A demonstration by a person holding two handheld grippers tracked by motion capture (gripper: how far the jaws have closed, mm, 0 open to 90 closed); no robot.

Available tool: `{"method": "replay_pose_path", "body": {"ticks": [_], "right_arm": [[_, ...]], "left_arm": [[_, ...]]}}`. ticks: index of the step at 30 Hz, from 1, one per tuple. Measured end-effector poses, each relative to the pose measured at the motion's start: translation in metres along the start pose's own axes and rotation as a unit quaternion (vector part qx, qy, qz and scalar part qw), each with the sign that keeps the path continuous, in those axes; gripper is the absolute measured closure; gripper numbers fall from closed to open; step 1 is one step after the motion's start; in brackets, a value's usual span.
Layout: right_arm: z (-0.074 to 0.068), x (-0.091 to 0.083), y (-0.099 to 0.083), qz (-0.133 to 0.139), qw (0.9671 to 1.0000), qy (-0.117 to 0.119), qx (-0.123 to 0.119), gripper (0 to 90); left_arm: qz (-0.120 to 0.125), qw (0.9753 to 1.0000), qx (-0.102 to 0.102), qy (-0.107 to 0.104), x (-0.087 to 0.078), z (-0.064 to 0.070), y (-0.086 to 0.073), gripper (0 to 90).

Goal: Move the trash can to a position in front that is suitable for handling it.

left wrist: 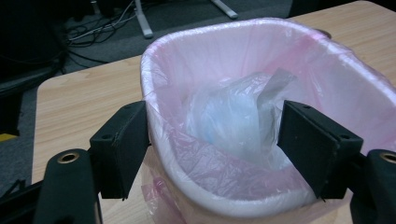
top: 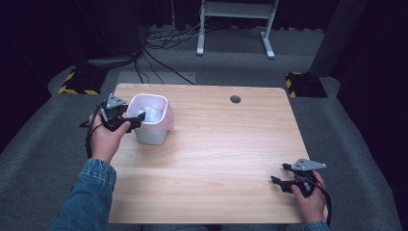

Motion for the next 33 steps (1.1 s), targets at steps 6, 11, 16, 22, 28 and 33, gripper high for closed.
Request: {"method": "replay_pose_path", "body": {"ticks": [6,11,16,22,28,33], "right_arm": [[0.0,0.0,0.0,0.0,1.0,0.0,0.0,24.0],[0.0,0.0,0.0,0.0,1.0,0.0,0.0,24.0],[0.0,0.0,0.0,0.0,1.0,0.0,0.0,24.0],[0.0,0.0,0.0,0.0,1.0,-0.001,0.001,24.0],[0.0,0.0,0.0,0.0,1.0,-0.001,0.001,24.0],[0.0,0.0,0.0,0.0,1.0,-0.001,0.001,24.0]], "left_arm": [[-0.008,0.9999,-0.007,0.002,-0.006,0.017,-0.006,26.1],[-0.003,0.9999,0.004,-0.012,-0.013,0.034,-0.013,26.6],[0.003,0.9994,0.017,-0.03,-0.02,0.054,-0.02,27.0],[-0.005,0.9984,0.039,-0.04,-0.027,0.08,-0.027,29.1],[-0.015,0.996,0.056,-0.068,-0.032,0.112,-0.037,31.2],[-0.015,0.9928,0.067,-0.098,-0.039,0.139,-0.046,32.6]]}}
Point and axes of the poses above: each handheld gripper's, and its own axes: x roughly forward along the jaws, y roughly out of its top, z roughly to its right, the point moved 3 cm from there along x, roughly forward along the jaws, and after that the axes turned 14 degrees about -x, right-handed, at the moved point
